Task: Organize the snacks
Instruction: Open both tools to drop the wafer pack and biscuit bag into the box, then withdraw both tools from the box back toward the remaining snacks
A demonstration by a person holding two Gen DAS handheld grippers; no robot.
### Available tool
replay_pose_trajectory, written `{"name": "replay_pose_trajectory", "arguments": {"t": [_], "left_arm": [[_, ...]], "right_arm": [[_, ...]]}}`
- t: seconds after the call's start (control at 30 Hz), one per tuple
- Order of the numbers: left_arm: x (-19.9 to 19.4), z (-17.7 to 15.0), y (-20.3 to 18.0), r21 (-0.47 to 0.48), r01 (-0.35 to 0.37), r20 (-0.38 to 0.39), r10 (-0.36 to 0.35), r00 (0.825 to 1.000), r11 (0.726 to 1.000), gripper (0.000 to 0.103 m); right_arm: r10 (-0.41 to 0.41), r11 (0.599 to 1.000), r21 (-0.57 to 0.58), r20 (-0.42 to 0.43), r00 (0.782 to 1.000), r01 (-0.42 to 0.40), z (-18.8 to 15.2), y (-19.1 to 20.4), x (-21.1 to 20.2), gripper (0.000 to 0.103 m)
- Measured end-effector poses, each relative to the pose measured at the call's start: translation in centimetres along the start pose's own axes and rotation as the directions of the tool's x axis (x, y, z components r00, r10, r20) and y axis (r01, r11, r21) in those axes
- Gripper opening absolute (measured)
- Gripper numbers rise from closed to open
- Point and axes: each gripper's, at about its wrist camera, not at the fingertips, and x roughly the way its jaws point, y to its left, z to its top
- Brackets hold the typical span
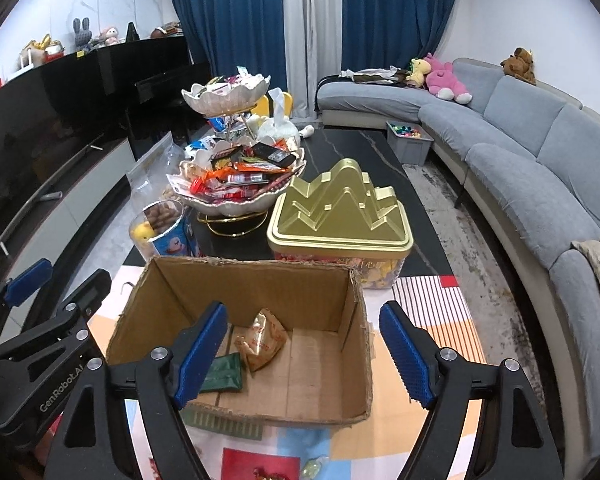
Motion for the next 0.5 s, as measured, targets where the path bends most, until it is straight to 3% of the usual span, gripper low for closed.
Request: {"name": "replay_pose_trajectory", "arguments": {"t": [0.5], "left_arm": [[-4.4, 0.0, 1.0, -0.007, -0.005, 0.033, 0.005, 0.999, 1.0, 0.073]], "right_arm": [[-0.003, 1.0, -0.014, 0.057, 0.998, 0.004, -0.2, 0.4, -4.3, 0.079]]}}
